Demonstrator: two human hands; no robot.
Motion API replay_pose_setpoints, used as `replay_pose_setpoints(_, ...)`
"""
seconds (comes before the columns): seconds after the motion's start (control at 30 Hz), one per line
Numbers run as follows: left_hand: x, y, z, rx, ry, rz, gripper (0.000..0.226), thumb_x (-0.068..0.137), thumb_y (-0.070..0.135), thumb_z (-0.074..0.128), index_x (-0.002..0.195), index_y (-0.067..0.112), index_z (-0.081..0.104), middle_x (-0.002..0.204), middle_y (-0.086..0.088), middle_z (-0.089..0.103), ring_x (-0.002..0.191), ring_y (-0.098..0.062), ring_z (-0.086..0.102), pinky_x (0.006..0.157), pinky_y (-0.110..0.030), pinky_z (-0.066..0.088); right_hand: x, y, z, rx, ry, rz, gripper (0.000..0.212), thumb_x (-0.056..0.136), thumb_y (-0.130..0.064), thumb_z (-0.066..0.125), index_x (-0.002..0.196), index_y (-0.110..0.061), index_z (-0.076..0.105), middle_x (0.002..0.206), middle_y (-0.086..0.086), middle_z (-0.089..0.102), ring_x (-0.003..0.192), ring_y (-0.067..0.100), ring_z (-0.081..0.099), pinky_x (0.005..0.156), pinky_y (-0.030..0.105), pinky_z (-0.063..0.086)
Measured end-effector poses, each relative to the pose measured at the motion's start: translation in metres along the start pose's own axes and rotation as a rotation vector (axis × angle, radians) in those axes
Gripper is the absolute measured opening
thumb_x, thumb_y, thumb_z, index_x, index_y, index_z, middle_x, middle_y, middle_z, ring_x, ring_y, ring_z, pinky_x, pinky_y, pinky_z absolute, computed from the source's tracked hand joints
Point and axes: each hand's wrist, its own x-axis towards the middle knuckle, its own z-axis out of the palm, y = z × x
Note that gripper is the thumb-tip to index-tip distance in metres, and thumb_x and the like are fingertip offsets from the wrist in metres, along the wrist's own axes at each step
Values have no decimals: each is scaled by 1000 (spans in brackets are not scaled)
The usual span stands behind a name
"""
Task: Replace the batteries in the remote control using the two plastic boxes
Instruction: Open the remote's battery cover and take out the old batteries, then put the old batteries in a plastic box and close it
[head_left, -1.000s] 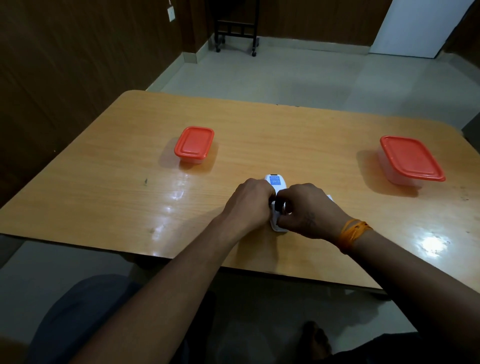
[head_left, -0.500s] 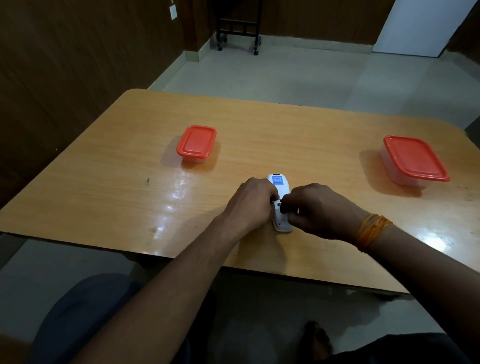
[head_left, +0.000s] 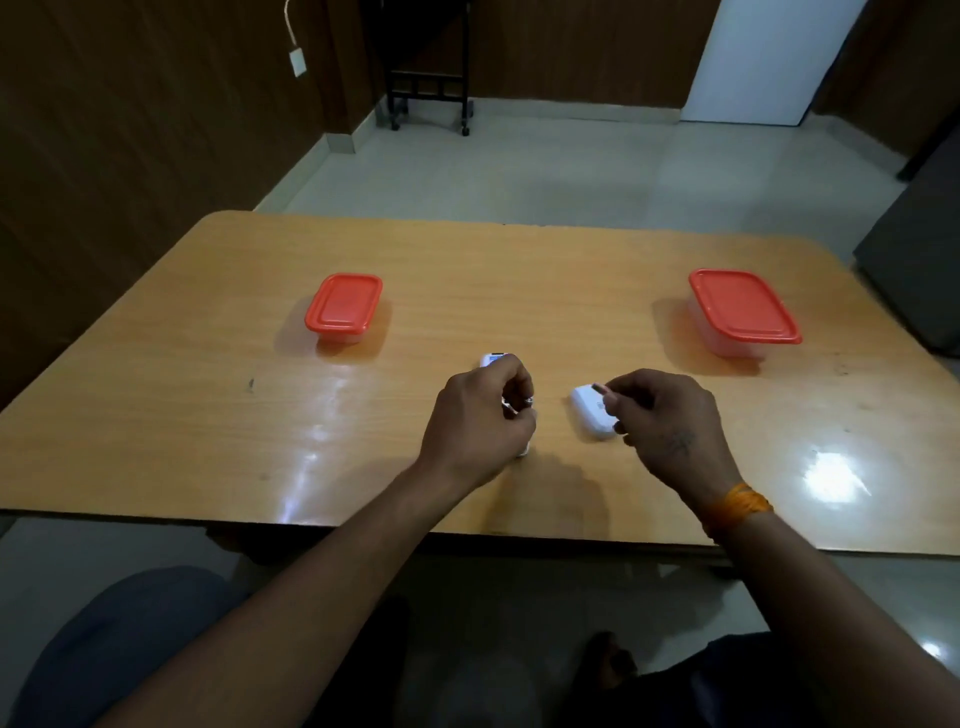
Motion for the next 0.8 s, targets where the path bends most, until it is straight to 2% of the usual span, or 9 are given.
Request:
replay_pose_setpoints(0.1,0,21,25,-51,-50,-34,13,80,15,70,84,26,66,77,13,70,73,-7,68,69,-29,55,-7,26,-19,-107,105,115,12,94,-28,73,98,-19,80,94,2,74,88,21,66,73,32,47)
replay_pose_setpoints(0.17,4,35,50,-60,-64,-79,10,81,16,70,85,26,72,77,12,73,76,-7,68,72,-26,54,-10,38,-30,-189,133,155,16,93,-30,74,100,-18,81,98,6,72,88,20,61,71,30,40)
replay_pose_setpoints(0.33,16,67,112,61,-122,-34,16,81,18,70,93,18,80,90,3,75,91,-14,68,76,-27,53,-10,54,-45,-209,121,241,17,88,-34,77,93,-19,83,90,3,79,82,21,70,73,38,61)
replay_pose_setpoints(0.5,29,80,145,194,-206,-19,20,82,15,67,98,12,78,97,-4,77,93,-24,69,77,-34,57,-5,68,-56,-291,72,289,15,82,-35,81,82,-20,82,84,3,78,79,25,70,71,39,61)
replay_pose_setpoints(0.67,36,74,156,307,-192,-21,12,80,10,63,86,7,73,83,-7,72,81,-28,65,73,-43,57,-2,75,-53,-315,-50,344,17,81,-32,79,83,-16,82,86,8,78,82,29,70,70,33,58)
replay_pose_setpoints(0.8,38,68,158,353,-179,-20,14,80,13,63,88,8,73,86,-5,73,87,-28,66,79,-39,51,0,74,-48,-315,-64,336,20,82,-34,78,84,-14,80,88,9,77,86,33,70,72,34,57)
